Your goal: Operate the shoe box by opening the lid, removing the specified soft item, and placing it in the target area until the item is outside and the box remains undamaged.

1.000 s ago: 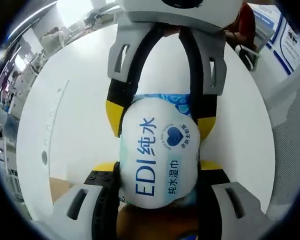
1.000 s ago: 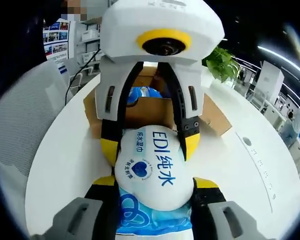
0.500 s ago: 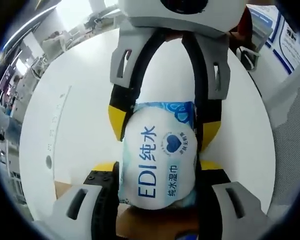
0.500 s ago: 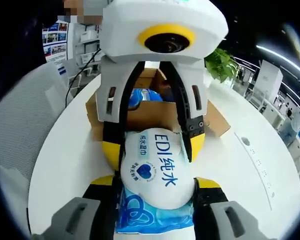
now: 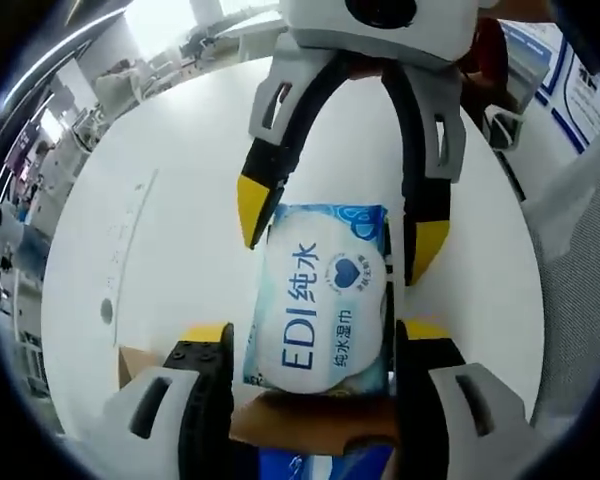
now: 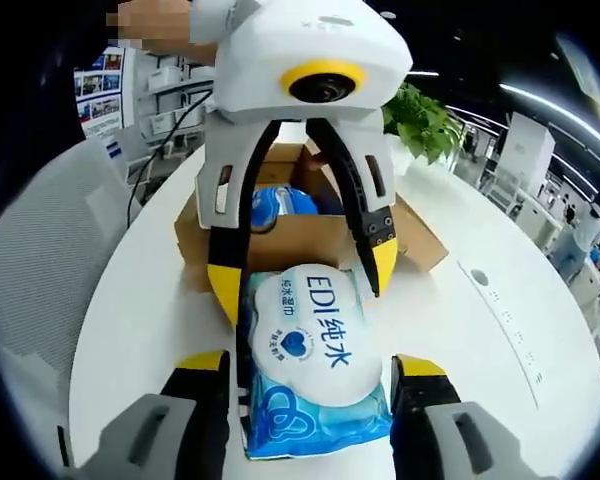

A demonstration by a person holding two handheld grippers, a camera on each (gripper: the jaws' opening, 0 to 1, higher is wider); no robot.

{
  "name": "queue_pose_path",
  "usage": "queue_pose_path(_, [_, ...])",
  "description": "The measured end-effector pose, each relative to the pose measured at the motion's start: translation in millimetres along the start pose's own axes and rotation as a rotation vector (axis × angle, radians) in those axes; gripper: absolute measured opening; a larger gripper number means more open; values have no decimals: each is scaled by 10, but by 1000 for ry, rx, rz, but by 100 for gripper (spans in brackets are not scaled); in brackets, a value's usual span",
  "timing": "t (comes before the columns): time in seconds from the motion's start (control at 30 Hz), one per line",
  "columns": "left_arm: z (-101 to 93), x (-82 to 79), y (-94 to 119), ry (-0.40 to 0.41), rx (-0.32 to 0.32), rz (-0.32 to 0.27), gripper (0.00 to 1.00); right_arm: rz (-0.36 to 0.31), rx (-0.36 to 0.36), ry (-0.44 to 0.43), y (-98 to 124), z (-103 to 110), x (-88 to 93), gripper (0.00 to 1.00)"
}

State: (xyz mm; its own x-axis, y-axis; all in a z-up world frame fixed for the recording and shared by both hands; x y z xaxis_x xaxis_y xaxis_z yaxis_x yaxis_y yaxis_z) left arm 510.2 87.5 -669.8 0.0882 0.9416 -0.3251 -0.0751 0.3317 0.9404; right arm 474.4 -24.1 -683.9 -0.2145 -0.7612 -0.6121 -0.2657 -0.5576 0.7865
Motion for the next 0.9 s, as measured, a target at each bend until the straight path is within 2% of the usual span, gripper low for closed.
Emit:
queue_pose_path(0.43, [-44,73,205,54,21,-23,70,17,34,-28,191,53,-34,67])
queue_pose_path(0.9, [-93,186,425,77,20,-34,76,37,56,-56,386,136,-92,70])
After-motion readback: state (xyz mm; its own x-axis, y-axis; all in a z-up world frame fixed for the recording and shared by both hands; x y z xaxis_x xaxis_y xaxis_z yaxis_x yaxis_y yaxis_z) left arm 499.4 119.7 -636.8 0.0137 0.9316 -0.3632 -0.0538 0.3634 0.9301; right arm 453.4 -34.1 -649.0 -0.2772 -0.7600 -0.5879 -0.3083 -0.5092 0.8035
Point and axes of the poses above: the point that each gripper's makers call its tool centre point, and the gripper's own axes: y roughly backward along the fingers, z roughly to its left, x roughly out of its underside, the point moved 8 cm from there along y, roughly backward along the fingers, and after that the axes turned 9 degrees about z, right-handed, at the moved point
